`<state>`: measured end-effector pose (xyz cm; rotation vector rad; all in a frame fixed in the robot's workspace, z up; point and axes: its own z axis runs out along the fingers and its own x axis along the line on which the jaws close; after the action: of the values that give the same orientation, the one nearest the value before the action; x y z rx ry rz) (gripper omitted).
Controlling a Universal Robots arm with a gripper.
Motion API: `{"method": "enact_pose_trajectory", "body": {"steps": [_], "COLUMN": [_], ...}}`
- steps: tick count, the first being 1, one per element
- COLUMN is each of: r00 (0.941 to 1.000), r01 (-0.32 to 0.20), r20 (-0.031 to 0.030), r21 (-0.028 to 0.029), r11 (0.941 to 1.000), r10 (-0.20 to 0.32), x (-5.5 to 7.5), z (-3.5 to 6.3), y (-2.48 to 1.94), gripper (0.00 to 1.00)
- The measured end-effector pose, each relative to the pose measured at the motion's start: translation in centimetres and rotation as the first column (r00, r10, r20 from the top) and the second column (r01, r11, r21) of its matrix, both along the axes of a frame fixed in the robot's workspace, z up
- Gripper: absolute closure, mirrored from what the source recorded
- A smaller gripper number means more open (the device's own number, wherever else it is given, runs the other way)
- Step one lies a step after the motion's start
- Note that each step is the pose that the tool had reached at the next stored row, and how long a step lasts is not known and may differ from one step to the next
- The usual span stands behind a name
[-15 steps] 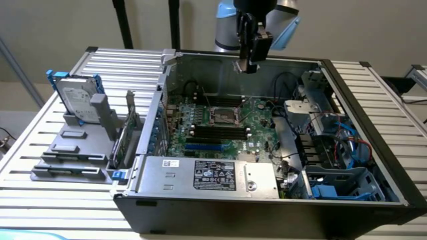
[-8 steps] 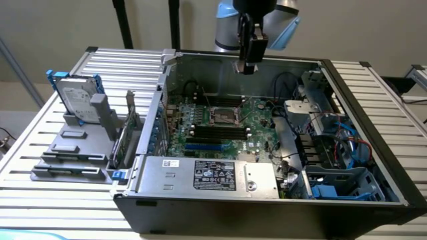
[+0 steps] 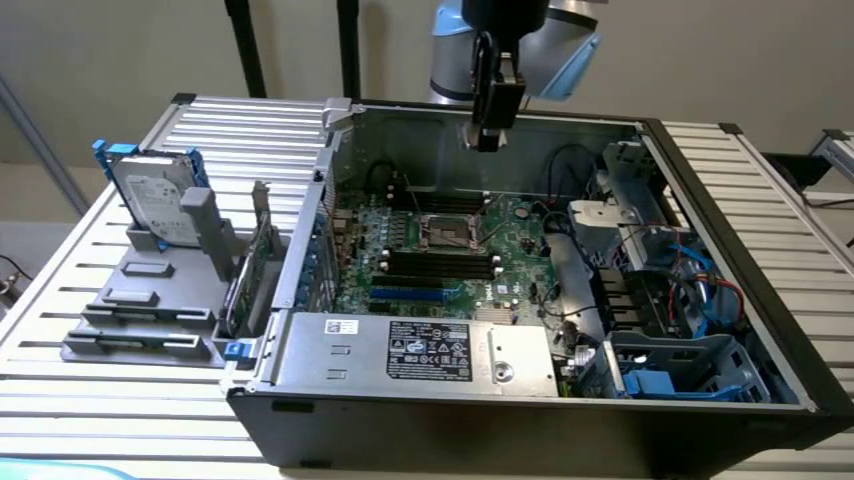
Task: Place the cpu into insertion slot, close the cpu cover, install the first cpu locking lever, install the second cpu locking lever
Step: 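Place the cpu into insertion slot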
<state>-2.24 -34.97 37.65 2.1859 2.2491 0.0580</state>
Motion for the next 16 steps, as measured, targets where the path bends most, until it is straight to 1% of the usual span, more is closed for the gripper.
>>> {"method": "enact_pose_trajectory", "body": {"steps": [4, 7, 11, 16], "r00": [0.9999, 0.9998, 0.9995, 0.9991], "r01": [0.013, 0.02, 0.03, 0.041], "r20": [-0.0062, -0.009, -0.0111, -0.0114], "r21": [0.0, -0.0001, -0.0003, -0.0001], "r11": [0.9999, 0.9998, 0.9995, 0.9992], "r10": [-0.013, -0.02, -0.03, -0.041], "x": [-0.1, -0.2, -0.4, -0.6], "z": [-0.66, -1.21, -1.93, -2.85], "y": [0.15, 0.19, 0.28, 0.42], "gripper": [0.46, 0.46, 0.46, 0.46]}}
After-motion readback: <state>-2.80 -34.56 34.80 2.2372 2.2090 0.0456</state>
